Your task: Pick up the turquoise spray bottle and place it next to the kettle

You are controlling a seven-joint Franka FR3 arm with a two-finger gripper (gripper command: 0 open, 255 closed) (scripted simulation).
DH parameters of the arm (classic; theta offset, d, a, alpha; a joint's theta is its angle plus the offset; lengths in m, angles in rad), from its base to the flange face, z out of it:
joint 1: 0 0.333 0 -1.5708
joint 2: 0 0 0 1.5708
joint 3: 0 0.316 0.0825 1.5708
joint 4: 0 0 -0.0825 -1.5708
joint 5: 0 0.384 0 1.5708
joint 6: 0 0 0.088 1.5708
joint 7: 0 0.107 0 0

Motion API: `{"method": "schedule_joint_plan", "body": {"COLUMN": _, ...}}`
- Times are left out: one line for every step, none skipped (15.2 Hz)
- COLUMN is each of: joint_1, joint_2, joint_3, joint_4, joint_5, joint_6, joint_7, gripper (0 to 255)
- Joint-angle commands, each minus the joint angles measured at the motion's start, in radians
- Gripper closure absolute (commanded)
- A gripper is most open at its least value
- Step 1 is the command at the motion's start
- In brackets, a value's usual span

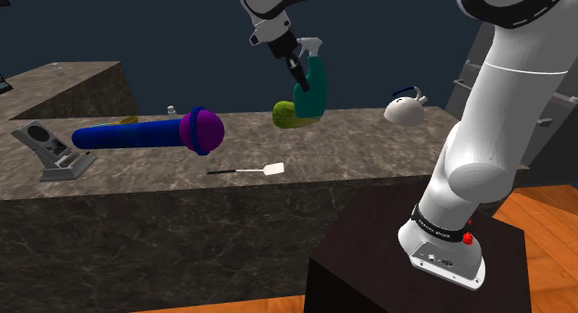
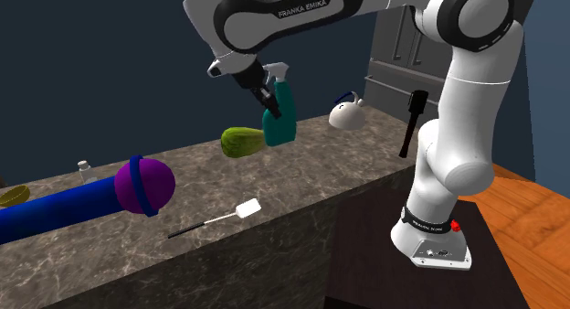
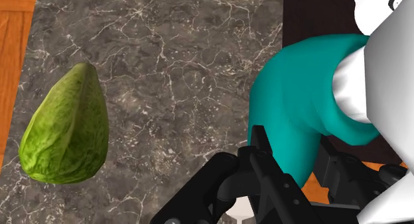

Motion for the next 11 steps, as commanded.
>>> {"method": "schedule_joint_plan", "body": {"joint_1": 0.0, "joint_2": 0.0, "joint_3": 0.0, "joint_4": 0.029, "joint_5": -0.002, "joint_6": -0.027, "joint_7": -0.009, "gripper": 255}}
{"method": "schedule_joint_plan", "body": {"joint_1": 0.0, "joint_2": 0.001, "joint_3": 0.0, "joint_4": 0.043, "joint_5": -0.003, "joint_6": -0.04, "joint_7": -0.013, "gripper": 255}}
{"method": "schedule_joint_plan", "body": {"joint_1": 0.001, "joint_2": 0.002, "joint_3": 0.0, "joint_4": 0.057, "joint_5": -0.004, "joint_6": -0.053, "joint_7": -0.016, "gripper": 255}}
{"method": "schedule_joint_plan", "body": {"joint_1": 0.001, "joint_2": 0.004, "joint_3": 0.0, "joint_4": 0.072, "joint_5": -0.005, "joint_6": -0.066, "joint_7": -0.02, "gripper": 255}}
{"method": "schedule_joint_plan", "body": {"joint_1": 0.001, "joint_2": 0.005, "joint_3": 0.001, "joint_4": 0.088, "joint_5": -0.006, "joint_6": -0.08, "joint_7": -0.023, "gripper": 255}}
{"method": "schedule_joint_plan", "body": {"joint_1": 0.002, "joint_2": 0.007, "joint_3": 0.001, "joint_4": 0.103, "joint_5": -0.007, "joint_6": -0.093, "joint_7": -0.027, "gripper": 255}}
{"method": "schedule_joint_plan", "body": {"joint_1": 0.002, "joint_2": 0.009, "joint_3": 0.001, "joint_4": 0.119, "joint_5": -0.009, "joint_6": -0.106, "joint_7": -0.031, "gripper": 255}}
{"method": "schedule_joint_plan", "body": {"joint_1": 0.003, "joint_2": 0.012, "joint_3": 0.002, "joint_4": 0.136, "joint_5": -0.01, "joint_6": -0.12, "joint_7": -0.034, "gripper": 255}}
{"method": "schedule_joint_plan", "body": {"joint_1": 0.003, "joint_2": 0.014, "joint_3": 0.002, "joint_4": 0.152, "joint_5": -0.011, "joint_6": -0.133, "joint_7": -0.038, "gripper": 255}}
{"method": "schedule_joint_plan", "body": {"joint_1": 0.004, "joint_2": 0.017, "joint_3": 0.002, "joint_4": 0.169, "joint_5": -0.013, "joint_6": -0.147, "joint_7": -0.042, "gripper": 255}}
{"method": "schedule_joint_plan", "body": {"joint_1": 0.004, "joint_2": 0.02, "joint_3": 0.003, "joint_4": 0.187, "joint_5": -0.014, "joint_6": -0.161, "joint_7": -0.046, "gripper": 255}}
